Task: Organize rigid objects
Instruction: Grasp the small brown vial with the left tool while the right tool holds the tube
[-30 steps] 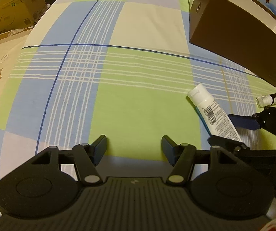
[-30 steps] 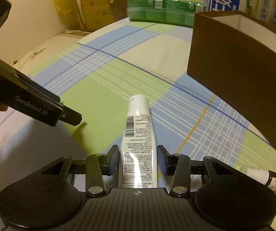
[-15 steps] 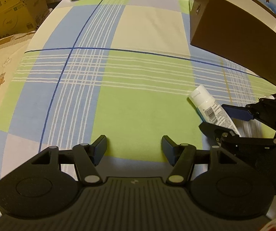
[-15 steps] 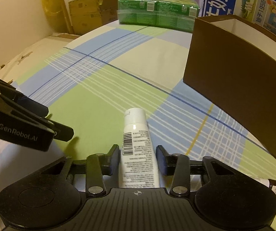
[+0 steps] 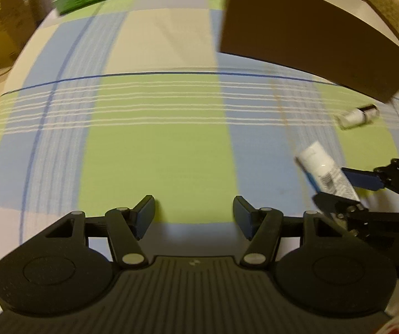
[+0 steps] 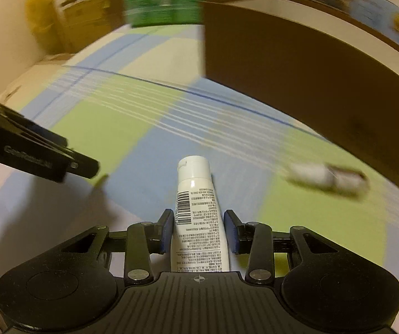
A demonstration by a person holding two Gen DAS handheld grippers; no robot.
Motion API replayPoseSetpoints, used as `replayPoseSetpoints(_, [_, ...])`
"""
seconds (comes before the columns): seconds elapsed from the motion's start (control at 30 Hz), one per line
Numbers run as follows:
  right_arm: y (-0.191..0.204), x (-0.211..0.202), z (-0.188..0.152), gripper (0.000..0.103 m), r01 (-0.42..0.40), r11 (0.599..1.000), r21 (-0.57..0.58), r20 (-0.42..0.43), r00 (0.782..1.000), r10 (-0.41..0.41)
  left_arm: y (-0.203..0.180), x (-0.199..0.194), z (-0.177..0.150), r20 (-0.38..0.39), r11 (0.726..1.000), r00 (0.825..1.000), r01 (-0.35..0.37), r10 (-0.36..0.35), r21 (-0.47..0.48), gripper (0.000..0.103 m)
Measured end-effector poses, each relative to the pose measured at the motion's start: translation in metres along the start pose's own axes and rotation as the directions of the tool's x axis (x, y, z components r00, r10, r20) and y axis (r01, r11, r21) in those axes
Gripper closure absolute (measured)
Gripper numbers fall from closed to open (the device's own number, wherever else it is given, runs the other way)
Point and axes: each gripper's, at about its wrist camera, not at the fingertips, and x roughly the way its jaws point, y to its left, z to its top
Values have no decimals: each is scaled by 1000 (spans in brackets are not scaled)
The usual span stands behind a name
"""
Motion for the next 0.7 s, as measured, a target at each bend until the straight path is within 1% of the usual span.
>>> replayPoseSetpoints(0.1, [-26,-17,-19,67,63,993,95,-3,998,-63,-22,2,1,-1,998,999,33,-33,54,45])
replayPoseSetpoints(0.17, [-44,-29,-32,67,115,980,160,-6,993,-115,-37,3,2,-2,994,999,54,-54,93,45])
replayPoseSetpoints(0.27, [-65,-45,-48,67,189,951,244,-15,981,-191,-59,5,5,-5,986,997,80,-80,145,45])
replayPoseSetpoints(0.37, [-85,-56,-59,67,251,917,310,-21,966,-257,-83,8,9,-5,972,994,106,-107,208,45])
replayPoseSetpoints(0.5, [-111,-67,-66,67,298,877,375,-22,949,-313,-111,13,14,0,948,990,133,-139,289,45])
replayPoseSetpoints(0.57, [-119,-68,-64,67,314,862,397,-21,942,-334,-125,16,18,5,932,988,144,-155,331,45])
replayPoseSetpoints(0.7, [-137,-66,-56,67,332,844,422,-19,933,-359,-144,24,28,30,904,981,163,-190,395,45])
